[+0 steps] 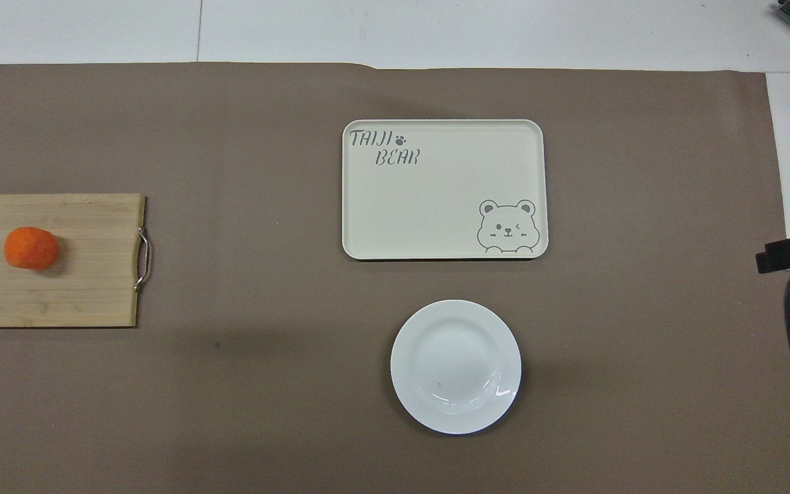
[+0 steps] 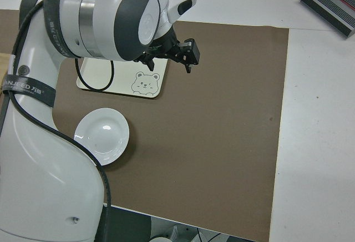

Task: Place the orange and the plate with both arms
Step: 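Lower the left gripper onto the orange on the cutting board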

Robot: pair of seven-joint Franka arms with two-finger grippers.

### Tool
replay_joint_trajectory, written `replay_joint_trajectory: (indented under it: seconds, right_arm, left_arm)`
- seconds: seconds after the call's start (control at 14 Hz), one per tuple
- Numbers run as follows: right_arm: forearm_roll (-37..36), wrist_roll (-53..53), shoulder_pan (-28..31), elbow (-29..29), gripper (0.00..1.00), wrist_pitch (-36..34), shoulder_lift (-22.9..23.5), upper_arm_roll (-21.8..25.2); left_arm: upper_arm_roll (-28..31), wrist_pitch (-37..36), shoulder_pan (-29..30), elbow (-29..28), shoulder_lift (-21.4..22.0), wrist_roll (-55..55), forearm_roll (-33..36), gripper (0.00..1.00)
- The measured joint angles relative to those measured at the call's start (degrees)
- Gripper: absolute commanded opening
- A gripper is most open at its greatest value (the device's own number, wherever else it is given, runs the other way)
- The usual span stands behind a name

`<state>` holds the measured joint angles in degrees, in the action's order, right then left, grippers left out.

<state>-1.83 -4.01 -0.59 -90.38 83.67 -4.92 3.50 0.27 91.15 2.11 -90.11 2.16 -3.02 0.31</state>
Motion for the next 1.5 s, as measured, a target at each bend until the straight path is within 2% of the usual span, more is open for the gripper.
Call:
replay_joint_trajectory:
  seconds: [1.5]
  right_arm:
    - [0.3,0.3,-0.1,-1.0,1.00,0.0,-0.5,0.0]
  left_arm:
    - [-0.5,1.1,0.0,0.0,0.0,0.0,0.0,1.00]
